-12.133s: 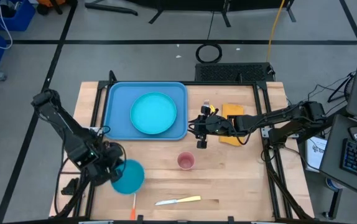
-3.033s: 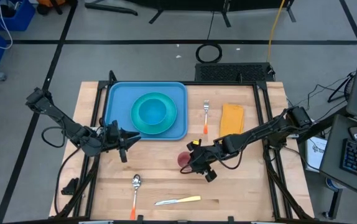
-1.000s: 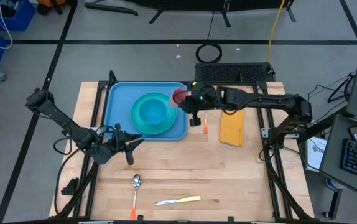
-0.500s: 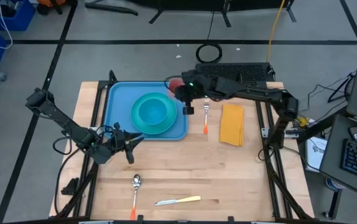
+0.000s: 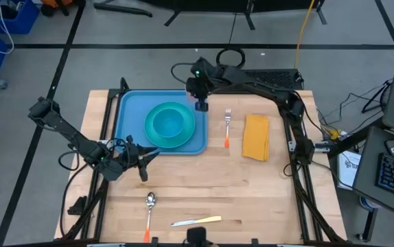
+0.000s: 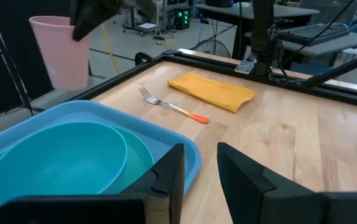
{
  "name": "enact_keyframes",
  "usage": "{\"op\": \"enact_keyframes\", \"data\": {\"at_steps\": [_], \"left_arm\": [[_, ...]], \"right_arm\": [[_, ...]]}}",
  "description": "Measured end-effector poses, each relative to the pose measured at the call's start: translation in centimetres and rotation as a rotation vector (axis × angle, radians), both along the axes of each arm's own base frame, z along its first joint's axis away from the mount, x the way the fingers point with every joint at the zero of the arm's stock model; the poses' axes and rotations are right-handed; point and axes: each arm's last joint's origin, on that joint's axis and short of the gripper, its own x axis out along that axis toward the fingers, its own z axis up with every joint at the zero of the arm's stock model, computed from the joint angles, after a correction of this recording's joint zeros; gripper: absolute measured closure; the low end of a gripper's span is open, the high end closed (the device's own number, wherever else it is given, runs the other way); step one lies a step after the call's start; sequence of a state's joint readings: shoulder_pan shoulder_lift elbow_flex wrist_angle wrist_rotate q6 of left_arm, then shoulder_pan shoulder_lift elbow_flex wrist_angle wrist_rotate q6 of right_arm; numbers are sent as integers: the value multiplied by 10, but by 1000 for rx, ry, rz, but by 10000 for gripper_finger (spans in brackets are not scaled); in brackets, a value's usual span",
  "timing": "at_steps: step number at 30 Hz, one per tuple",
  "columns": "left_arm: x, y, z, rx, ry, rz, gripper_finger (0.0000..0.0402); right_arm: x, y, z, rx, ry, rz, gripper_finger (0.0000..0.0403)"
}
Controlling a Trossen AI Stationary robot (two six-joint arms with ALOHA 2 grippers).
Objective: Set up tray
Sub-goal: Put the pink cup on top of the green plate on the blue serving tray
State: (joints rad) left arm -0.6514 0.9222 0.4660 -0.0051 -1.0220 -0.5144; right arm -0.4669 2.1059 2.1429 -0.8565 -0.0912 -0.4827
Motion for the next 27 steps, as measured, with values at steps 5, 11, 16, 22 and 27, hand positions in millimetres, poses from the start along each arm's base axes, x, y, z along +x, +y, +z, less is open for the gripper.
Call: {"op": "enact_keyframes", "data": {"at_steps": [5,11,16,22,27], "left_arm": [[0,0,0,3,1,-1,304],[0,0,0,4,2,-1,304],[0,0,0,5,4,-2,304],[0,0,-1,2,8,0,304],[-1,0,-2,1,12,2,304]], "right_arm": [[0,-15,-21,82,37,-19,403],[3,-17,-30,106,45,-10,403],[3,-18,-33,129,46,-9,403],[7,-19,-43,154,62,-22,403],[9,-21,-52,163,85,-22,403]]}}
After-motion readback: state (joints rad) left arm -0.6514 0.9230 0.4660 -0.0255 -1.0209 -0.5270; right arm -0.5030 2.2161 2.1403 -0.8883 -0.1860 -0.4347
